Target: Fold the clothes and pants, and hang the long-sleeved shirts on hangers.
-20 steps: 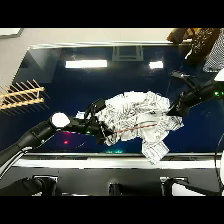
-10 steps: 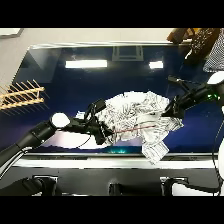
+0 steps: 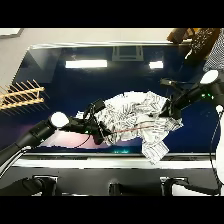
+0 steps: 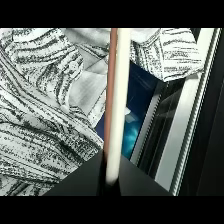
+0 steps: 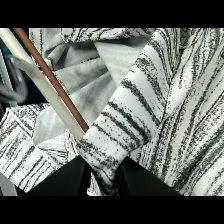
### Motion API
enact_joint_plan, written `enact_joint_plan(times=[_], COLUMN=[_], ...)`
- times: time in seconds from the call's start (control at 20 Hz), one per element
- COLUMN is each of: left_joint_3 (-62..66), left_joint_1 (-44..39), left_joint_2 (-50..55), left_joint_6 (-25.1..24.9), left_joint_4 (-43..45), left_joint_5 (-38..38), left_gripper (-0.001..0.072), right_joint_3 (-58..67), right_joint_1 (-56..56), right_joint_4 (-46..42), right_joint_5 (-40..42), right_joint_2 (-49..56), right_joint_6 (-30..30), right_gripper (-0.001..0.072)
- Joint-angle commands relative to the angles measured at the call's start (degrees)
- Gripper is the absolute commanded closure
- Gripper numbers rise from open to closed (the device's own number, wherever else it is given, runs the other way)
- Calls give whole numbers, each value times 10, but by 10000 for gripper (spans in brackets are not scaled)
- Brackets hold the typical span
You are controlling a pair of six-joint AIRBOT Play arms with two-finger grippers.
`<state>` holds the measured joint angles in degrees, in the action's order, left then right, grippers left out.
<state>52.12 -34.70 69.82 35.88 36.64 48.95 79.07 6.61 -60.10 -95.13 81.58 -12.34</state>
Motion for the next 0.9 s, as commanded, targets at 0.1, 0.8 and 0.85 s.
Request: enact_joint_plan(times=[0.1, 0.8, 0.85], left_joint_3=[1, 1, 1], left_joint_1=[0, 0, 3], left_joint_2=[0, 0, 0], left_joint_6=[1, 10, 26], left_joint_4=[-5, -6, -5], left_joint_5=[-6, -6, -6], left_gripper=[677, 555, 410], right_joint_3=[0, 0, 0], right_joint_1=[-7, -7, -7], right_joint_4=[5, 29, 17], right_joint_5=[-3, -8, -7], right_joint_2=[-35, -75, -83], right_joint_6=[-22, -57, -76], right_gripper=[551, 676, 677])
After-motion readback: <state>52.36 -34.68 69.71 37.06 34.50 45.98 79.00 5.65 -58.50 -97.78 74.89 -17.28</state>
